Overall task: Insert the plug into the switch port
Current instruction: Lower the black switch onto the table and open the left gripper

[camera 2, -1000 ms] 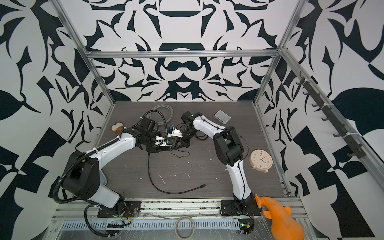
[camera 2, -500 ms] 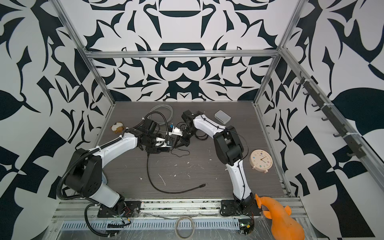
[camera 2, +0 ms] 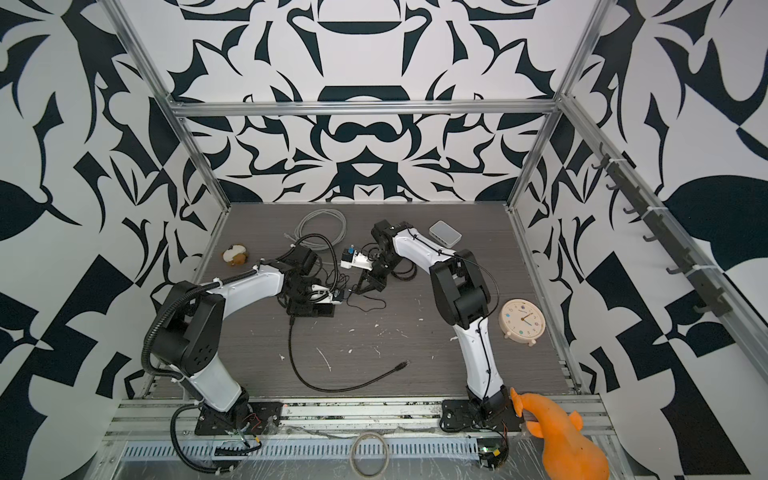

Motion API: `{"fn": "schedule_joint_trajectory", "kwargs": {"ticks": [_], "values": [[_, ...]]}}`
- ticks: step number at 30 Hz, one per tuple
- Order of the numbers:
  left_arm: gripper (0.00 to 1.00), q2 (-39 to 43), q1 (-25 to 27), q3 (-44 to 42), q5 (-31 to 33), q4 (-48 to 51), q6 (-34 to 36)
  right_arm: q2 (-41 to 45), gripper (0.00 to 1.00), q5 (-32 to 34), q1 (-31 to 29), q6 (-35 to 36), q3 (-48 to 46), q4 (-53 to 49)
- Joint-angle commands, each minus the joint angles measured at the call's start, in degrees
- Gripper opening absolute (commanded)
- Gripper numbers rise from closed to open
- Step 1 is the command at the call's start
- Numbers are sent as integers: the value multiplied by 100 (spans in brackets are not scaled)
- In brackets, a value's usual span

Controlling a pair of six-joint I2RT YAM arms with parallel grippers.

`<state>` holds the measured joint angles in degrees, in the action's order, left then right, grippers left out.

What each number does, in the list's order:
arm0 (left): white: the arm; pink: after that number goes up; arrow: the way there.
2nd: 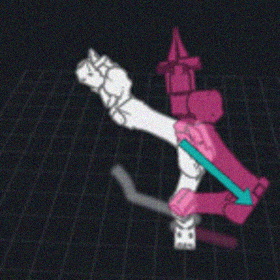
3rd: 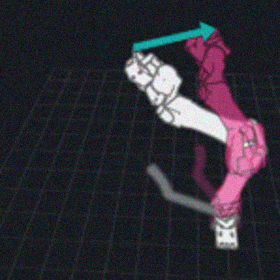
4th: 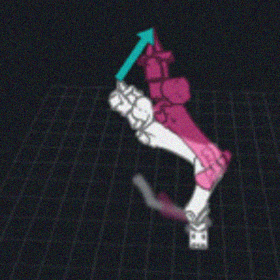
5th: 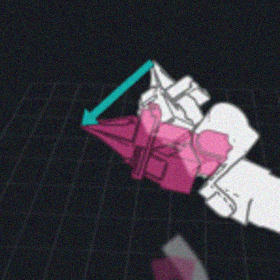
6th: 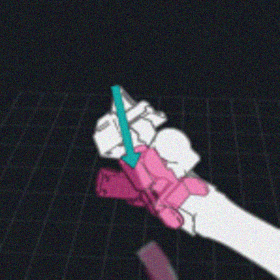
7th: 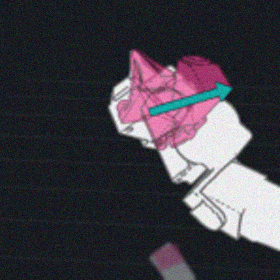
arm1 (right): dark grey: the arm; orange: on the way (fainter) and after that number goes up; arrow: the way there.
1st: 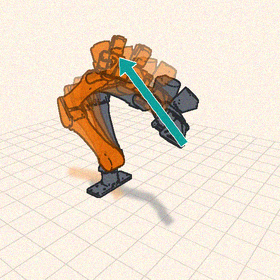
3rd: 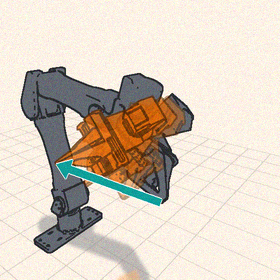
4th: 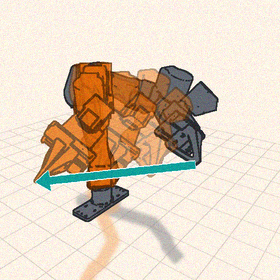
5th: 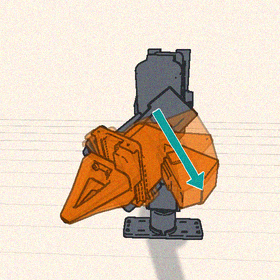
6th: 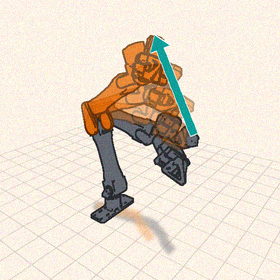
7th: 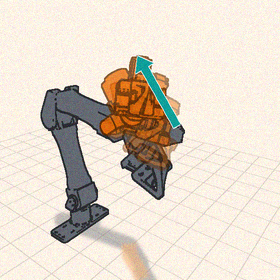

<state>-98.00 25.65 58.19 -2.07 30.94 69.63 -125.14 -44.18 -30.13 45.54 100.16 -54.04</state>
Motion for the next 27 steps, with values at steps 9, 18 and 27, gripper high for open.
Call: {"fn": "schedule_joint_trajectory", "kwargs": {"ticks": [9, 18, 27], "values": [[99, 910, -201, 431, -1632, 356, -557, 30, 0, -82, -8, -10, 21, -41], [98, 1498, -146, -58, -2953, -731, -1885, 74, 0, -101, 50, -49, 22, 24], [100, 2118, -961, -218, -4027, -2477, -3817, 306, 0, 208, 122, -318, -12, 87]]}}
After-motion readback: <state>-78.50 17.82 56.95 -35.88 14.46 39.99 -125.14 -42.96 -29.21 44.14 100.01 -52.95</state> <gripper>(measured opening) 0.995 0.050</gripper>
